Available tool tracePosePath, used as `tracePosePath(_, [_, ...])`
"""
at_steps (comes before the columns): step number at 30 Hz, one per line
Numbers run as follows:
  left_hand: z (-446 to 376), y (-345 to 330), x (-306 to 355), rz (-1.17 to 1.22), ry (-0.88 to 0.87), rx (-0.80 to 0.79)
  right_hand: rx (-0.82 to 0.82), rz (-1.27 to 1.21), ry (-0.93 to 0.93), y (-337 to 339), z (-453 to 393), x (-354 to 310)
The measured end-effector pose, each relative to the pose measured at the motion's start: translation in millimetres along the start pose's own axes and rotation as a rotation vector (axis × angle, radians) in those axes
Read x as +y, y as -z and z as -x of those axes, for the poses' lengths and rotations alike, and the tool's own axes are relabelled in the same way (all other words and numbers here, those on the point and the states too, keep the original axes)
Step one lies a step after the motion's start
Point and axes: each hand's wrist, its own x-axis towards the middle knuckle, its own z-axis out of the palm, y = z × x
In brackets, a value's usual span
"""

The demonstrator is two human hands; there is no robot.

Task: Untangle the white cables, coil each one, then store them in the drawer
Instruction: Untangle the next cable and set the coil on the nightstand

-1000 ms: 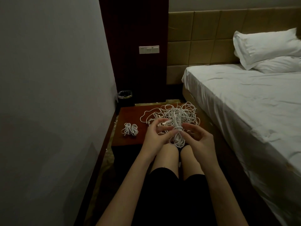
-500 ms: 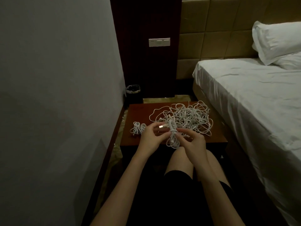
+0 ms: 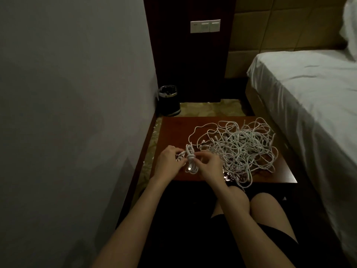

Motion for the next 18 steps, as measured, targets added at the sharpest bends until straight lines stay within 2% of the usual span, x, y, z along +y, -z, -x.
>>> tracePosePath(8, [-46,-34,-24,-0.269,0.087,-0.119,-0.129,0.024,-0.129,-34,-47,33])
tracePosePath(18, [-66,-55,-40,-0.37,0.107,-0.176,-0.361,0.267,-0.086,-41,-69,40])
